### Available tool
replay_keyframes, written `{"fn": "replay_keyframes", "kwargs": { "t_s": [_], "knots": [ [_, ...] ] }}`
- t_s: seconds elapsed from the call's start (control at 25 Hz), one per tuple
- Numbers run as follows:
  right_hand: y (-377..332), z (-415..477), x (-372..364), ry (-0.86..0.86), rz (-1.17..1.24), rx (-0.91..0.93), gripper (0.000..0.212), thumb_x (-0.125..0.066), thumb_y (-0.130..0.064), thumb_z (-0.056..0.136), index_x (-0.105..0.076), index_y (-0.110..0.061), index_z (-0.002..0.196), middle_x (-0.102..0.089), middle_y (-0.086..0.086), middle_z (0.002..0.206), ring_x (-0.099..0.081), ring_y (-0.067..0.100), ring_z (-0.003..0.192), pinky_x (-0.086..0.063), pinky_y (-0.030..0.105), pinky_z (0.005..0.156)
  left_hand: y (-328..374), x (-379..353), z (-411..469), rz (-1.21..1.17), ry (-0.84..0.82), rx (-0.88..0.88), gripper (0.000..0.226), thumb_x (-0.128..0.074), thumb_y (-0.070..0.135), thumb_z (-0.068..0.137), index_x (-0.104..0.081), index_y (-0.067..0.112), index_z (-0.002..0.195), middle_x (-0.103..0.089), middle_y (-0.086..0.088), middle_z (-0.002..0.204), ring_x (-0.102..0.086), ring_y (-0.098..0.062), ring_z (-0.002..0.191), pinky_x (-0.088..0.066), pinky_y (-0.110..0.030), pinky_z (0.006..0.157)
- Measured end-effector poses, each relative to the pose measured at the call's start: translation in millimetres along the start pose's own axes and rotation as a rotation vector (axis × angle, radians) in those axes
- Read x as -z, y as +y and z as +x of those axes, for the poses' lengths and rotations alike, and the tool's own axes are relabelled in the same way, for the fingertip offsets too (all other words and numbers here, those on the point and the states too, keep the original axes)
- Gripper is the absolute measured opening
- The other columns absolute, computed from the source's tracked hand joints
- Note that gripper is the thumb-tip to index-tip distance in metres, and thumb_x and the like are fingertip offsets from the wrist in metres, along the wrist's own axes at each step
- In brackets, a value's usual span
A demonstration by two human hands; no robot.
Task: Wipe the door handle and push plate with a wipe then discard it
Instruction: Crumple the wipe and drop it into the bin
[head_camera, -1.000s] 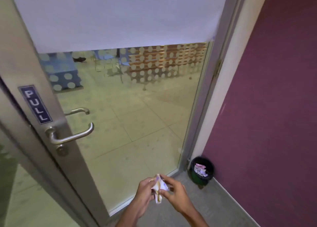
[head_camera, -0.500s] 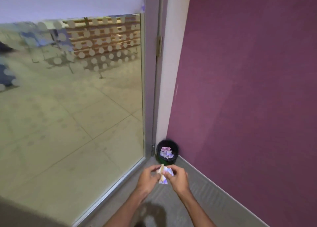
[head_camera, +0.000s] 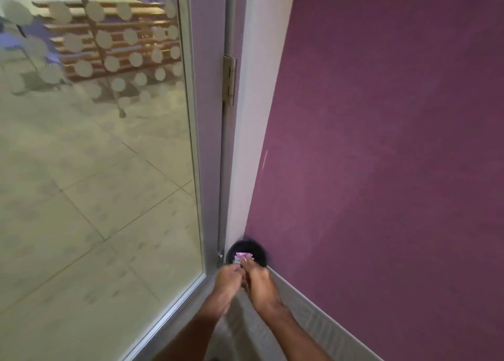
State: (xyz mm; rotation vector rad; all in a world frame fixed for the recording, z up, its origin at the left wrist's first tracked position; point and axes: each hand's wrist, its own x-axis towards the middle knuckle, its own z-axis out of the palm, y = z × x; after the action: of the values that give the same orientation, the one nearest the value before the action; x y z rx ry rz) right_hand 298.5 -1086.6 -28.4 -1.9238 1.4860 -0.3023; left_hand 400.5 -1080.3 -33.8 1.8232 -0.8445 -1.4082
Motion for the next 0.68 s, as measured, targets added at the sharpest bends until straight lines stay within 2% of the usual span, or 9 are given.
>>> {"fn": "replay_keyframes", "kwargs": {
  "t_s": [0.08,0.16,0.2,0.28,0.32,0.4,0.44,0.56,0.68],
  "knots": [
    [6.0,29.5,7.7,0.013,0.042,-0.114,0.031,-0.049,-0.041,0.087,-0.073,-0.022,0.094,-0.073,-0.004,0.086,-0.065,0.015,0.084,-0.052,0.041,0.083,12.4,3.0,21.1,0.07,-0.053,-0.019,0.034,-0.046,-0.005,0.096,-0.064,0.003,0.069,-0.063,-0.01,0.062,-0.056,-0.01,0.049,-0.039,-0.015,0.044],
    [12.2,60.6,23.7,0.019,0.062,-0.188,0.029,-0.049,-0.037,0.085,-0.07,-0.018,0.092,-0.067,-0.001,0.085,-0.063,0.019,0.082,-0.051,0.035,0.07,15.7,6.1,48.5,0.234,-0.056,-0.092,0.021,-0.051,0.006,0.098,-0.072,0.001,0.099,-0.07,-0.018,0.099,-0.067,-0.021,0.086,-0.049,-0.021,0.071],
    [18.1,75.7,31.3,0.033,0.082,-0.218,0.027,-0.048,-0.035,0.086,-0.068,-0.021,0.097,-0.061,-0.004,0.091,-0.062,0.019,0.087,-0.047,0.028,0.07,13.6,7.6,62.8,0.448,-0.051,-0.166,0.026,-0.053,0.018,0.098,-0.069,0.009,0.115,-0.069,-0.013,0.115,-0.065,-0.024,0.105,-0.047,-0.025,0.085],
    [36.8,109.1,45.6,0.013,0.011,-0.215,0.024,-0.048,-0.027,0.091,-0.062,-0.023,0.111,-0.055,-0.005,0.095,-0.06,0.022,0.096,-0.039,0.023,0.075,12.3,8.1,91.7,0.885,0.005,-0.263,0.047,-0.049,0.041,0.097,-0.052,0.02,0.139,-0.052,-0.006,0.143,-0.046,-0.027,0.136,-0.036,-0.036,0.107],
    [46.3,125.1,52.3,-0.006,-0.021,-0.22,0.022,-0.051,-0.023,0.092,-0.06,-0.023,0.112,-0.058,-0.003,0.095,-0.061,0.024,0.098,-0.039,0.024,0.076,12.4,5.0,104.6,1.008,0.007,-0.266,0.06,-0.044,0.049,0.098,-0.037,0.021,0.15,-0.034,-0.006,0.157,-0.028,-0.028,0.148,-0.023,-0.044,0.117],
    [64.4,157.6,59.5,-0.048,-0.087,-0.207,0.02,-0.055,-0.019,0.091,-0.063,-0.02,0.11,-0.066,0.005,0.102,-0.062,0.026,0.099,-0.044,0.027,0.08,12.7,-5.0,129.6,1.131,-0.021,-0.214,0.074,-0.038,0.055,0.099,-0.012,0.02,0.159,-0.002,-0.005,0.167,0.001,-0.028,0.154,0.002,-0.055,0.12],
    [71.6,171.2,60.6,-0.05,-0.109,-0.181,0.021,-0.057,-0.017,0.09,-0.067,-0.017,0.108,-0.069,0.008,0.103,-0.063,0.026,0.098,-0.046,0.029,0.081,13.5,-10.4,139.6,1.168,-0.022,-0.184,0.077,-0.038,0.056,0.099,-0.008,0.019,0.159,0.004,-0.005,0.167,0.006,-0.028,0.154,0.007,-0.057,0.119],
    [88.1,205.9,56.7,-0.051,-0.142,-0.077,0.02,-0.061,-0.009,0.088,-0.072,-0.003,0.104,-0.071,0.017,0.103,-0.065,0.028,0.095,-0.051,0.036,0.087,19.1,-27.0,164.7,1.142,0.008,-0.071,0.075,-0.041,0.052,0.099,-0.011,0.018,0.159,0.003,-0.006,0.167,0.004,-0.028,0.154,0.008,-0.058,0.118],
    [103.7,229.6,49.8,-0.113,-0.202,-0.013,0.026,-0.055,-0.013,0.094,-0.067,-0.005,0.116,-0.067,0.016,0.116,-0.061,0.029,0.107,-0.046,0.037,0.098,26.4,-32.8,180.0,1.106,0.038,0.009,0.071,-0.042,0.047,0.1,-0.014,0.017,0.158,0.001,-0.005,0.167,0.001,-0.027,0.154,0.005,-0.058,0.119]
  ]
}}
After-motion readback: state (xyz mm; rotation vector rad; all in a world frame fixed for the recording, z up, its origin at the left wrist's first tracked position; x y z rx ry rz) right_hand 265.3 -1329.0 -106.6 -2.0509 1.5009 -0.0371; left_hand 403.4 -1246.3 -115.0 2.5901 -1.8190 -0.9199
